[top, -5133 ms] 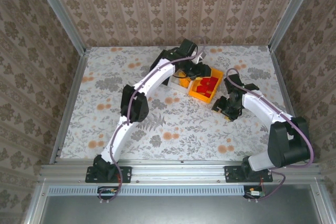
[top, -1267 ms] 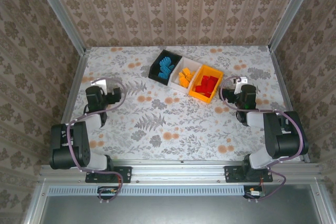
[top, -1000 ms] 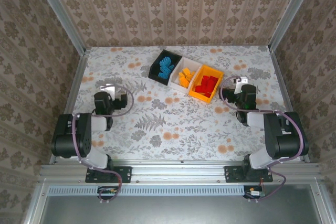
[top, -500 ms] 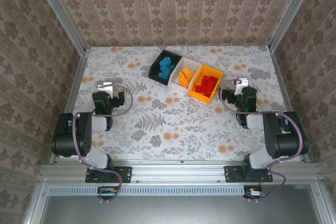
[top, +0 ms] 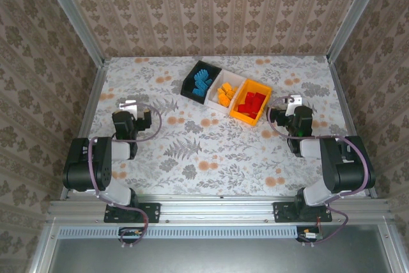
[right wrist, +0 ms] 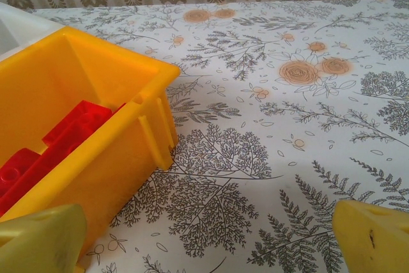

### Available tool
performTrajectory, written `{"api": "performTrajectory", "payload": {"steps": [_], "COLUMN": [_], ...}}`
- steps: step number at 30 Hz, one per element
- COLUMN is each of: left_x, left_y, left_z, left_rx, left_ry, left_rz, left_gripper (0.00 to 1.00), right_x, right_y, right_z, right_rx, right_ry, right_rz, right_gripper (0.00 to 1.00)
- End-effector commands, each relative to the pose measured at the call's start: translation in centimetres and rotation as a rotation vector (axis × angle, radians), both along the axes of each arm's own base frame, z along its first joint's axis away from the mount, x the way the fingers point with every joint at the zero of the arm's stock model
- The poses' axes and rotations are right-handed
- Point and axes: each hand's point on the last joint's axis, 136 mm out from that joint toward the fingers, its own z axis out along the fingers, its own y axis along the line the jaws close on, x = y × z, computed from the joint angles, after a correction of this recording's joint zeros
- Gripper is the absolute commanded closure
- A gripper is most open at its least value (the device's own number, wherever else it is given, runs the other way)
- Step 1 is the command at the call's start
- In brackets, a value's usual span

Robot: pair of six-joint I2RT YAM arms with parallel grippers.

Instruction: Sort the legos into containers by color

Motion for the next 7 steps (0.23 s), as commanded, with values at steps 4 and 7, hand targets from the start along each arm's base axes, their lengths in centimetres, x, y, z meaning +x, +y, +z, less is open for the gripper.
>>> {"api": "performTrajectory", "payload": {"steps": [4, 7], "left_x": [0.40, 0.40], "left_y": [0.19, 0.18], "left_z": [1.12, 1.13], "left_rx": [-0.001, 0.001], "left_ry": [-0.039, -0.039], "left_rz": [0.009, 0.008], "left_gripper": [0.00, 0.00], "right_x": [0.09, -0.03], "right_y": [0.05, 0.05], "right_z": [-0.04, 0.12], "right_rx": [-0.004, -0.004], "right_ry": [-0.007, -0.016], "right_rz": [-0.004, -0.005], "right_gripper": [0.00, 0.00]}}
